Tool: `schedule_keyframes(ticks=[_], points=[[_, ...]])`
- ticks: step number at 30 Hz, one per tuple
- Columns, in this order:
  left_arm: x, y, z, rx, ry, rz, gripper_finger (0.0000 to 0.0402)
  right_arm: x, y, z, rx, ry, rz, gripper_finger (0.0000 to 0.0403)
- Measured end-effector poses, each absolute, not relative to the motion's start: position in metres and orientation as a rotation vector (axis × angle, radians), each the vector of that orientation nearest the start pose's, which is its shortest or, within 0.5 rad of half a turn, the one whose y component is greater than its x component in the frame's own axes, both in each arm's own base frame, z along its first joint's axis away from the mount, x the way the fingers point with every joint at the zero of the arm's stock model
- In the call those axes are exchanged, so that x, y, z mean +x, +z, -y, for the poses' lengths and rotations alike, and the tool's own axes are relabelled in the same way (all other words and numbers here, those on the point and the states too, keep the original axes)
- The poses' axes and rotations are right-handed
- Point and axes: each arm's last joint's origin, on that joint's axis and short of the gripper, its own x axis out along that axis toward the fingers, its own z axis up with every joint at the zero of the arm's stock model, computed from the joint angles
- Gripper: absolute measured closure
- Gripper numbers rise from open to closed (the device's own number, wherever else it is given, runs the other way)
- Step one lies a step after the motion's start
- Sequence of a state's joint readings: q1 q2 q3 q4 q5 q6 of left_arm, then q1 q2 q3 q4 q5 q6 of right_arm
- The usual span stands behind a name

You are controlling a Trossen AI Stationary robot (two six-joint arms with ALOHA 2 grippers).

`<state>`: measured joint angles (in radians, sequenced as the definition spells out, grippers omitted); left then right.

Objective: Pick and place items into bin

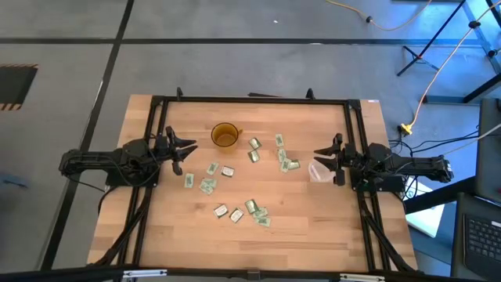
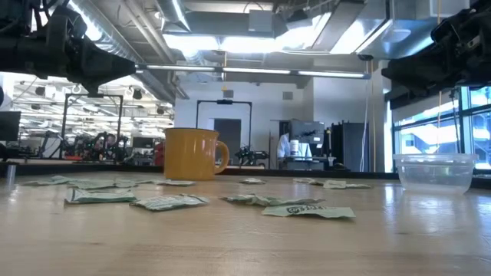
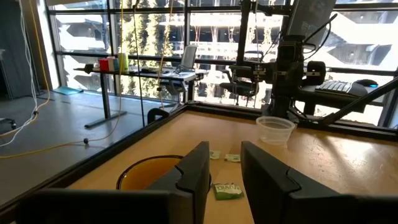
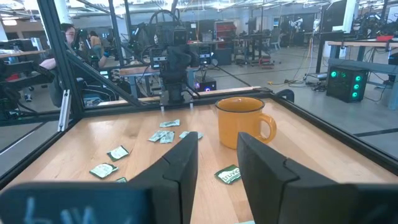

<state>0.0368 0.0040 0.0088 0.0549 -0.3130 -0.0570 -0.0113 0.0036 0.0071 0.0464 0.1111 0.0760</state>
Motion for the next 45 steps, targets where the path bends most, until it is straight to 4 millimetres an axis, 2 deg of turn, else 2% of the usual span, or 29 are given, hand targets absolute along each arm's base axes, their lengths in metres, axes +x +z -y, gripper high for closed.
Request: schedule_keyframes(ticks=[6, 12, 19, 22, 27, 29, 33, 39, 42, 45], points=[[0.095, 0.171, -0.012, -0.064, 0.348, 0.069, 0.0315, 0.097, 0.17, 0.004, 0.212, -0.116, 0.063, 0.0287], [0.095, 0.171, -0.012, 0.02, 0.351, 0.054, 0.0315, 0.097, 0.17, 0.004, 0.235, -0.116, 0.064, 0.0287], [0.095, 0.171, -0.012, 0.027, 0.353, 0.053, 0.0315, 0.097, 0.172, 0.004, 0.238, -0.099, 0.067, 0.0287], [0.095, 0.172, -0.013, 0.06, 0.375, 0.047, 0.0315, 0.097, 0.183, 0.004, 0.207, -0.101, 0.053, 0.0287], [0.095, 0.172, -0.013, 0.089, 0.385, 0.041, 0.0315, 0.103, 0.218, 0.006, 0.137, -0.173, 0.011, 0.0287], [0.095, 0.171, -0.013, 0.089, 0.386, 0.041, 0.0315, 0.111, 0.227, 0.007, 0.118, -0.234, -0.086, 0.0287], [0.095, 0.172, -0.013, 0.089, 0.386, 0.042, 0.0315, 0.137, 0.233, 0.009, 0.104, -0.277, -0.329, 0.0287], [0.095, 0.172, -0.013, 0.089, 0.386, 0.042, 0.0316, 0.186, 0.237, 0.012, 0.165, -0.323, -0.522, 0.0287], [0.095, 0.172, -0.013, 0.09, 0.387, 0.042, 0.0315, 0.205, 0.23, 0.016, 0.153, -0.354, -0.649, 0.0287], [0.095, 0.172, -0.013, 0.09, 0.387, 0.042, 0.0315, 0.217, 0.215, 0.021, 0.137, -0.385, -0.826, 0.0287]])
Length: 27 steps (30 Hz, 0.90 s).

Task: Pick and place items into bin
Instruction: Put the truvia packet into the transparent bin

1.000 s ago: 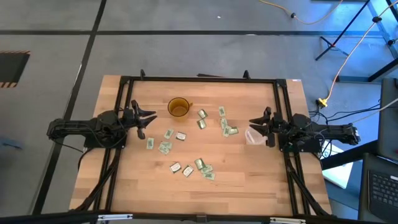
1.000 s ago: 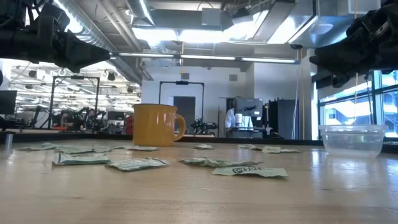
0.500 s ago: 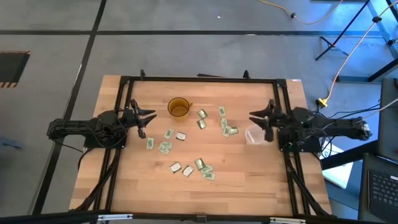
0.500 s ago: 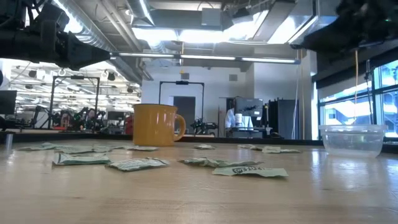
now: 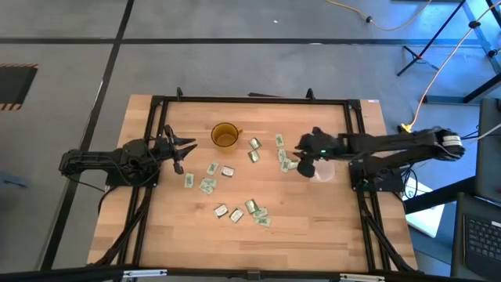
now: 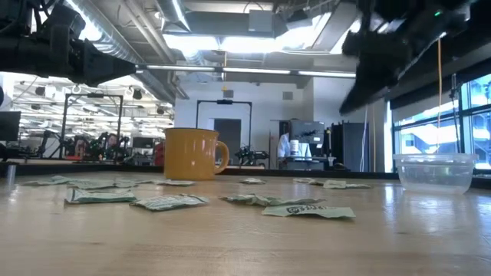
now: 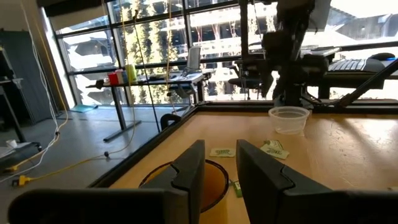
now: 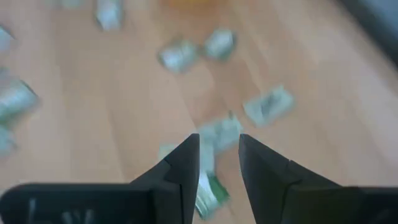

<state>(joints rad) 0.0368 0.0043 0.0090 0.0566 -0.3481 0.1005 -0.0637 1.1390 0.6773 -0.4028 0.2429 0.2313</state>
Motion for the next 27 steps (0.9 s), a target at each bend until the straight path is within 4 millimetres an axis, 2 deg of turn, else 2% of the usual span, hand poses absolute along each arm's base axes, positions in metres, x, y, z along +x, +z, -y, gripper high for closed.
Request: schedule_keyframes(ticks=[5, 13, 19, 27], points=[[0.095, 0.172, -0.013, 0.09, 0.387, 0.042, 0.0315, 0.229, 0.197, 0.029, 0.185, -0.44, -1.006, 0.0287], [0.095, 0.172, -0.013, 0.09, 0.389, 0.042, 0.0316, 0.246, 0.173, 0.046, 0.35, -0.408, -1.149, 0.0287], [0.095, 0.172, -0.013, 0.09, 0.389, 0.041, 0.0316, 0.254, 0.159, 0.056, 0.339, -0.372, -1.251, 0.0287], [0.095, 0.172, -0.013, 0.09, 0.389, 0.042, 0.0316, 0.257, 0.142, 0.057, 0.341, -0.38, -1.335, 0.0287]])
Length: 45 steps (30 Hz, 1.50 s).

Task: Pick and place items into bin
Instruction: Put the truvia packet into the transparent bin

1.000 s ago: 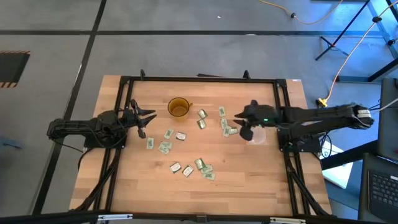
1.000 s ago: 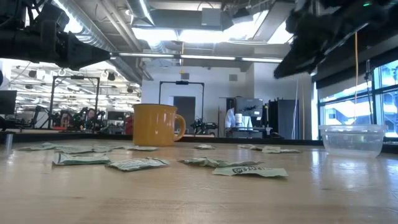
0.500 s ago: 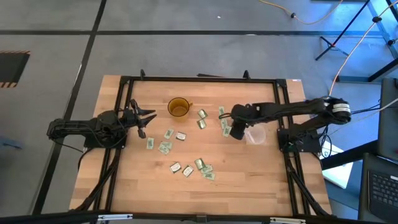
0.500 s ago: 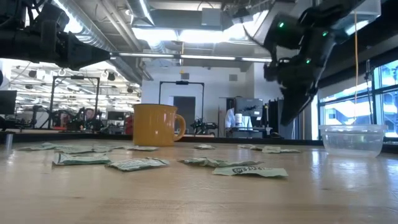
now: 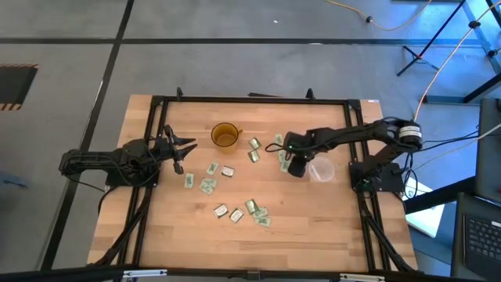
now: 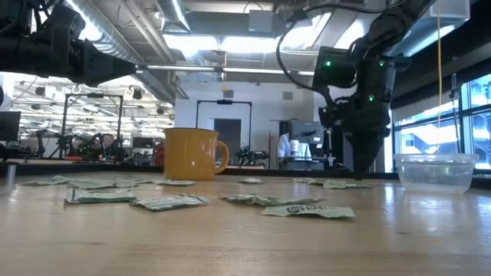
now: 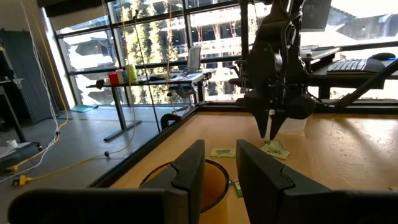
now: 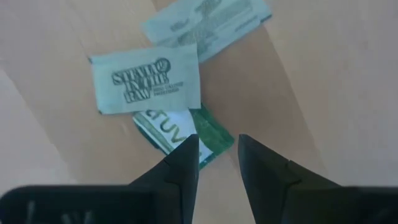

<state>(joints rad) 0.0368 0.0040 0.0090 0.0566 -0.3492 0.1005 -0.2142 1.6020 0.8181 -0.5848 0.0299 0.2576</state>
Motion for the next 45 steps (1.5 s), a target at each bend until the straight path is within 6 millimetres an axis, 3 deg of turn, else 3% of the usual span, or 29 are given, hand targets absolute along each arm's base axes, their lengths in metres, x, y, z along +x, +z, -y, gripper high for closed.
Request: schedule_keyframes(ticks=[9, 20, 26, 34, 40, 45], points=[[0.095, 0.172, -0.013, 0.09, 0.389, 0.041, 0.0316, 0.259, 0.134, 0.057, 0.344, -0.385, -1.37, 0.0294], [0.095, 0.172, -0.013, 0.09, 0.388, 0.041, 0.0316, 0.259, 0.134, 0.057, 0.339, -0.384, -1.372, 0.0384], [0.095, 0.172, -0.013, 0.09, 0.388, 0.041, 0.0315, 0.257, 0.138, 0.055, 0.34, -0.402, -1.354, 0.0395], [0.095, 0.172, -0.013, 0.09, 0.389, 0.041, 0.0315, 0.238, 0.181, 0.046, 0.334, -0.463, -1.241, 0.0396], [0.095, 0.172, -0.013, 0.09, 0.389, 0.041, 0.0316, 0.211, 0.218, 0.029, 0.358, -0.479, -1.165, 0.0396], [0.095, 0.172, -0.013, 0.09, 0.389, 0.041, 0.0316, 0.188, 0.229, 0.013, 0.421, -0.529, -1.202, 0.0396]])
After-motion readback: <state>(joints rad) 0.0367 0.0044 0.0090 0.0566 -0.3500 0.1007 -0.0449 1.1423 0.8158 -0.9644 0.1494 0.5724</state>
